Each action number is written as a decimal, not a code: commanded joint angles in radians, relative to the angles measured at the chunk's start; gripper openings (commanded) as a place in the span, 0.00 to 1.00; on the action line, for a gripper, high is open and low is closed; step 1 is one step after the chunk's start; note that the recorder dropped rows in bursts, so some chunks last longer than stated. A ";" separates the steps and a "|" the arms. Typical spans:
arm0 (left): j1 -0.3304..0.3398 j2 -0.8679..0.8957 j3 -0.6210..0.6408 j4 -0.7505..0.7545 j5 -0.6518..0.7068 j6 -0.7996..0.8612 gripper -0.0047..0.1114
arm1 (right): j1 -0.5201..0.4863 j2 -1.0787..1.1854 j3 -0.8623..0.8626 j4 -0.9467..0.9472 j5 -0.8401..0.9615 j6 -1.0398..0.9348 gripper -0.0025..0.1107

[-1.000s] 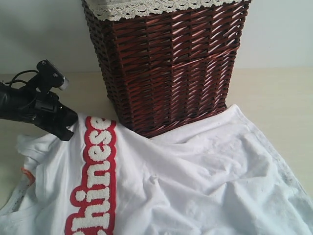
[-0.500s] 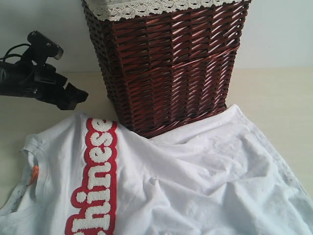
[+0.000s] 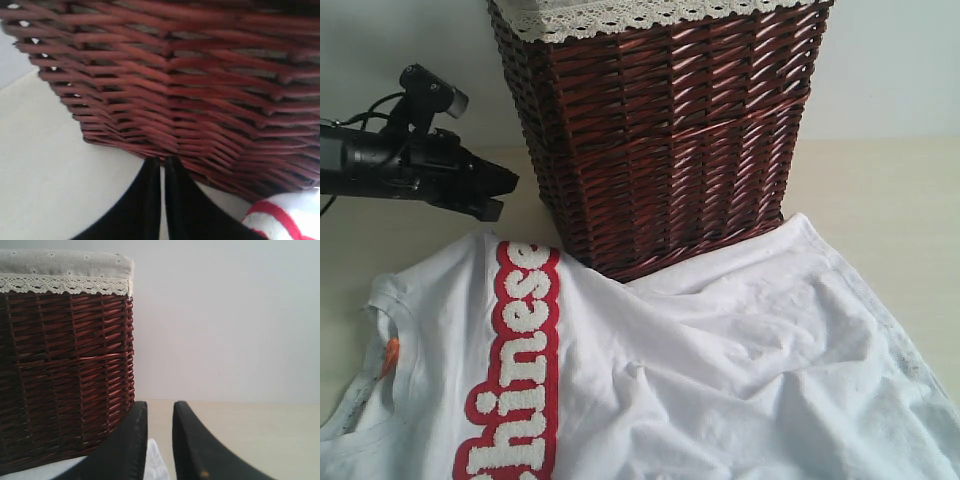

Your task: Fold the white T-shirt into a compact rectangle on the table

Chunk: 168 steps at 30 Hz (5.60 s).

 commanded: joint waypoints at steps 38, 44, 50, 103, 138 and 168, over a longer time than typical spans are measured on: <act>0.027 -0.160 0.245 0.647 0.414 -0.680 0.04 | 0.002 -0.005 0.004 0.000 0.001 0.002 0.20; 0.062 -0.224 0.083 0.468 0.173 -0.554 0.04 | 0.002 -0.005 0.004 0.000 0.001 0.002 0.20; 0.011 -0.109 0.068 0.530 0.090 -0.506 0.04 | 0.002 -0.005 0.004 0.000 -0.008 0.002 0.20; 0.067 0.124 -0.124 0.534 0.217 0.004 0.36 | 0.002 -0.005 0.004 0.000 -0.020 0.002 0.20; 0.057 0.226 -0.181 0.174 -0.443 -0.167 0.04 | 0.002 -0.005 0.004 0.000 -0.020 0.002 0.20; 0.097 0.226 -0.237 -0.031 -0.408 -0.338 0.04 | 0.002 -0.005 0.004 0.000 -0.020 0.002 0.20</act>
